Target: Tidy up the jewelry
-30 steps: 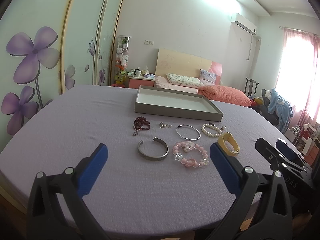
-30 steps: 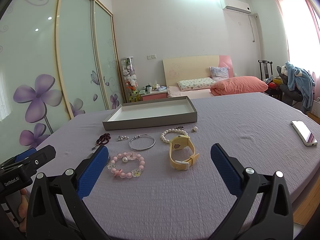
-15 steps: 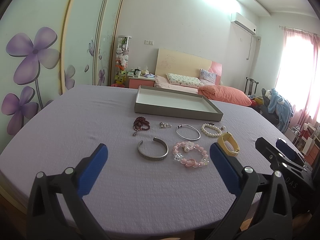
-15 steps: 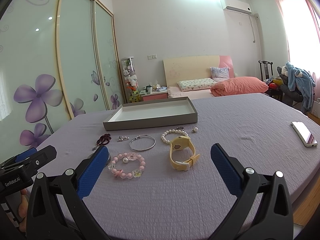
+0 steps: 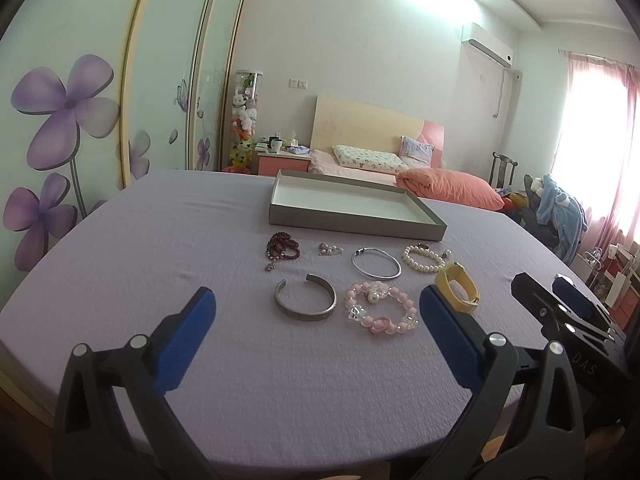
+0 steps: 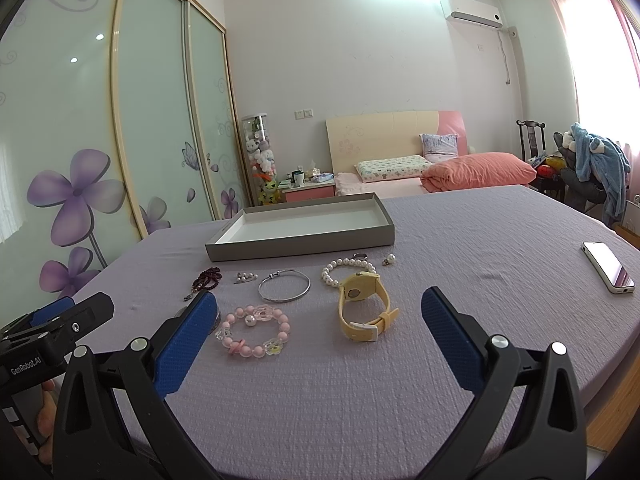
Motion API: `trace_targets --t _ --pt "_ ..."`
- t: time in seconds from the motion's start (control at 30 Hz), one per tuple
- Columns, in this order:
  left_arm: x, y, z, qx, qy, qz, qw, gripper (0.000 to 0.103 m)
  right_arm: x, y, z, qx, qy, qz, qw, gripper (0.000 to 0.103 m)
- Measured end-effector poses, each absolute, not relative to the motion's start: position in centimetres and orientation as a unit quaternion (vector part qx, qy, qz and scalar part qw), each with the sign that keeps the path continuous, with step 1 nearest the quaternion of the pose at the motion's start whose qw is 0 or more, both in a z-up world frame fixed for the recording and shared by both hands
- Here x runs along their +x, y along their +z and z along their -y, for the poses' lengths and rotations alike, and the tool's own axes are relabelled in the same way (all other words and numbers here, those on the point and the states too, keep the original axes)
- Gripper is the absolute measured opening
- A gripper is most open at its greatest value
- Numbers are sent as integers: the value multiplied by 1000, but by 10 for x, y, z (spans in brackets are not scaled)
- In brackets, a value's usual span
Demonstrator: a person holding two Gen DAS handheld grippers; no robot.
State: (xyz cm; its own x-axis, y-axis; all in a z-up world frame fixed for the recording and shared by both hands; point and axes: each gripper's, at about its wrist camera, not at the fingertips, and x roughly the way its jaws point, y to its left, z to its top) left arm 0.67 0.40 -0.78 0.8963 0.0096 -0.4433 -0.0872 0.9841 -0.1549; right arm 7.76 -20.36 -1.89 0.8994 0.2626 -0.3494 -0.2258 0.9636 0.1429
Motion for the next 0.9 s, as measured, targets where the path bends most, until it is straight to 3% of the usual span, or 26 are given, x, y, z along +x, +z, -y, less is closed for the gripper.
trace_targets --t 0.3,0.9 --pt "9 -10 -5 -87 28 -234 968 101 79 -19 205 50 125 -189 973 102" --pt "69 -43 -35 -130 35 -339 931 101 169 -52 223 75 86 -359 926 98"
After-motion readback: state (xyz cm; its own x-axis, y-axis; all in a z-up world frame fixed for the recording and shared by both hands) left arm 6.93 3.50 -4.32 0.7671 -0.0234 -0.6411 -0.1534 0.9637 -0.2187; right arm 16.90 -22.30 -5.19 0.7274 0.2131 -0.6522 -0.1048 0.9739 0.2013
